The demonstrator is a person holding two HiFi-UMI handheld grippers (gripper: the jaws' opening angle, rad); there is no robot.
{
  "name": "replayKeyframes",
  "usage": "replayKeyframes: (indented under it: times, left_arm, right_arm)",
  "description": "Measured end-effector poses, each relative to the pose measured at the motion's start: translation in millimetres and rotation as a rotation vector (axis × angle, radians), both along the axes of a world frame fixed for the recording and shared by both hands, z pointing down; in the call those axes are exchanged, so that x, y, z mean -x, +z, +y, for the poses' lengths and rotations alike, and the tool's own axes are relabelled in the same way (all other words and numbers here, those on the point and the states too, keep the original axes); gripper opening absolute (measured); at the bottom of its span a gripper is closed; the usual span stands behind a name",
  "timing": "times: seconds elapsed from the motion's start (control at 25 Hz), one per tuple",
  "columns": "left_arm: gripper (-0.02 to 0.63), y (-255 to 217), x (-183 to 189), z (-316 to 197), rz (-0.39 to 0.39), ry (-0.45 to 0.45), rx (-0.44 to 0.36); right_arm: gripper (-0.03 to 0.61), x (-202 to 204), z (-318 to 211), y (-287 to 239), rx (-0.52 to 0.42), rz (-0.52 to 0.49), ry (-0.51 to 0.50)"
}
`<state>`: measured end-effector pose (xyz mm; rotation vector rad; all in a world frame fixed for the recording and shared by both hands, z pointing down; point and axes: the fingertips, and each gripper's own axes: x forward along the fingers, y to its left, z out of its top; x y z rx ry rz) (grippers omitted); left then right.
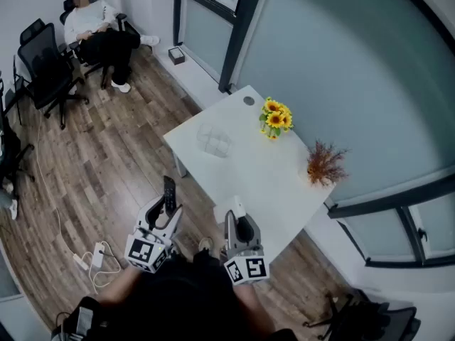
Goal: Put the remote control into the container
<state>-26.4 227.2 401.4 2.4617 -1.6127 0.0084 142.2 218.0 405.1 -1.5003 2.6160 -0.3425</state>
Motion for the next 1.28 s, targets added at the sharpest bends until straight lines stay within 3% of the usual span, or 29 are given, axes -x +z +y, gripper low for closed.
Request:
replayKeyframes:
  times: [0.64,1.28]
  left_arm:
    - [0.206,5.0,-27.1,2.2,0.005,-0.015,0.027]
    - [0.206,4.7,-66.5,-21.6,0.024,-0.093,0.016]
  right_arm:
    - [0.086,-23.5,2.3,-0.8,0.008,-0.002,-0.035]
    - [0.086,-71.6,-32.6,7.1,0.009,-0.034,-0.075]
